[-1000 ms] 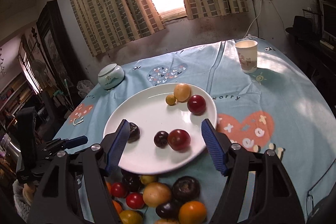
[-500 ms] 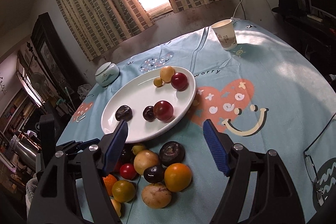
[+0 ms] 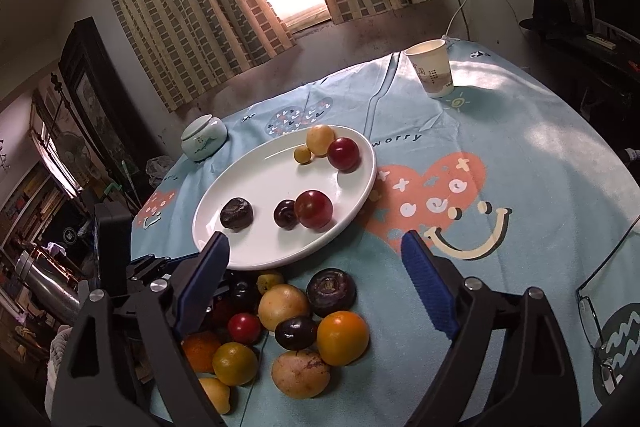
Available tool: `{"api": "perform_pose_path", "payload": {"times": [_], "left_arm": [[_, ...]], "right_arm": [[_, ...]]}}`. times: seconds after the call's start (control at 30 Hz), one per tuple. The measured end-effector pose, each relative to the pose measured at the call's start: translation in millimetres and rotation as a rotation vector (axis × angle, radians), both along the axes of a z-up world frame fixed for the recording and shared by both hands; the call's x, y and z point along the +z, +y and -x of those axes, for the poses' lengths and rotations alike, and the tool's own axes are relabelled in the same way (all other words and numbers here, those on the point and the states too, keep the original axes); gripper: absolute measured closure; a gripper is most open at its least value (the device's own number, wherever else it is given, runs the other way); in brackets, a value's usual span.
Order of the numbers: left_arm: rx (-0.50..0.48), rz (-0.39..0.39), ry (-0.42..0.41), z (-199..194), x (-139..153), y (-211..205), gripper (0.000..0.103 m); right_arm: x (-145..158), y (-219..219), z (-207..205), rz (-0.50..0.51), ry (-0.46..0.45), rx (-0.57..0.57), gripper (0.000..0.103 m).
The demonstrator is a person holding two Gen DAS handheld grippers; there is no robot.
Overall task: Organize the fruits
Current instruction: 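Grasp a dark cherry with left tool while right tool grasps a tangerine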
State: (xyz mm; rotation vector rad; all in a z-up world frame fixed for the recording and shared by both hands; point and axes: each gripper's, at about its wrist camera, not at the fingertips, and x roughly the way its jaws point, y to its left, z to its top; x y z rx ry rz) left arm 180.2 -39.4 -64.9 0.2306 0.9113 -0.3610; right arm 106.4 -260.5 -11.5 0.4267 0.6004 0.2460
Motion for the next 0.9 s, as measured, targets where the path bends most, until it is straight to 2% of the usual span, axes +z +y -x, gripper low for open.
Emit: {"api": "perform_pose_path", "payload": {"times": [0.07,0.2,0.27,0.3,0.33,0.4,0.53,0.6,0.67,0.8,0.9], "left_arm": [[-0.004,-0.02,-0.001,0.7,-0.4,1.4,0.02],[0.037,0.004,0.013,6.3,3.8,21.3,0.018],[0.113,-0.042,-0.048,11.1,11.1,36.2,0.018],[0.177,-0.077,-0.072,9.9,13.1,46.0,0.022],[0.215,-0.07,-0.063,7.2,14.0,56.2,0.024],[0.194,0.027,-0.015,6.2,15.8,67.0,0.026],[0.106,-0.001,-0.064,20.0,20.8,40.4,0.026],[0.082,-0.035,-0.066,20.2,15.4,30.5,0.034],[0.103,-0.069,-0.076,15.4,9.6,33.0,0.036],[0.164,0.003,-0.037,4.6,8.3,62.0,0.056],[0.192,0.03,-0.027,2.0,7.5,73.1,0.066]], "right_arm": [[0.0,-0.1,0.2,0.0,-0.001,0.002,0.015],[-1.8,-3.6,-1.1,-0.005,0.008,-0.011,0.015],[-1.0,-4.9,-0.3,-0.006,0.004,-0.014,0.015],[-0.5,-5.1,-0.2,-0.008,0.001,-0.013,0.015],[0.2,-4.5,0.3,-0.008,-0.002,-0.01,0.015],[1.3,-2.7,0.7,-0.004,-0.007,-0.003,0.015],[1.3,-2.0,0.1,-0.001,-0.007,0.0,0.015],[0.8,-2.3,-0.3,0.0,-0.005,0.0,0.015],[0.7,-2.0,-0.4,0.0,-0.005,0.001,0.015],[0.0,-1.6,0.1,0.003,-0.006,0.003,0.015],[0.0,-0.8,-0.3,0.006,-0.004,0.006,0.015]]}}
